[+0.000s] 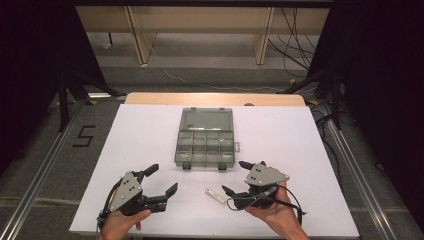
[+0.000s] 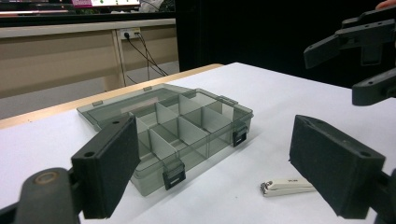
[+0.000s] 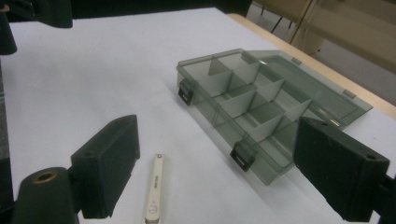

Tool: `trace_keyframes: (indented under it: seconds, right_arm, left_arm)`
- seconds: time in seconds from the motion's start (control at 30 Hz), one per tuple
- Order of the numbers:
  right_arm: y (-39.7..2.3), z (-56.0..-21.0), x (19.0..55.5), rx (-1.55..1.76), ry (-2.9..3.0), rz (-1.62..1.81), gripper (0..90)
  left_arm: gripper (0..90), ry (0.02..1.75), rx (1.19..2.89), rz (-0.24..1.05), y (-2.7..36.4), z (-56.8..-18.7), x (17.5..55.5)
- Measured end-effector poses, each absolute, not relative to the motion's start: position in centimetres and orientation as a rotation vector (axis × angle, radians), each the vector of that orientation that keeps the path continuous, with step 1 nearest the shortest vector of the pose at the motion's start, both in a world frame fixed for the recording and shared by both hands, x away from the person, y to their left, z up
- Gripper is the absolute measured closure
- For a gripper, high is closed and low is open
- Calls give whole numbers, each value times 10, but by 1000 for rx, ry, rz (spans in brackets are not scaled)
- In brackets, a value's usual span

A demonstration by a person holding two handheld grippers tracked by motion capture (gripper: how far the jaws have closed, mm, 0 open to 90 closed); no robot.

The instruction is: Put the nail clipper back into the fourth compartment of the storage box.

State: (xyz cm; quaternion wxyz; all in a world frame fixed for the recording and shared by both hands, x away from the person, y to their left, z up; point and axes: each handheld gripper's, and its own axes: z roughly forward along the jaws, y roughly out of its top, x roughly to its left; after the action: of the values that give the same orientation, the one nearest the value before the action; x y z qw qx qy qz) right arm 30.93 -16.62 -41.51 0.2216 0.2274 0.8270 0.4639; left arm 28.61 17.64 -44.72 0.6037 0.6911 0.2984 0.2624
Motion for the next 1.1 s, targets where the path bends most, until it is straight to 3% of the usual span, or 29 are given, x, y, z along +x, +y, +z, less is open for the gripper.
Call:
trace_keyframes:
  seconds: [0.63, 1.1]
  right_arm:
    - [-125, -426, 334, 508, 2612, 1001, 286]
    - [-106, -439, 345, 470, 2756, 817, 315]
  left_arm:
    - [156, 698, 1607, 608, 177, -446, 285]
    - [156, 704, 1603, 604, 177, -446, 284]
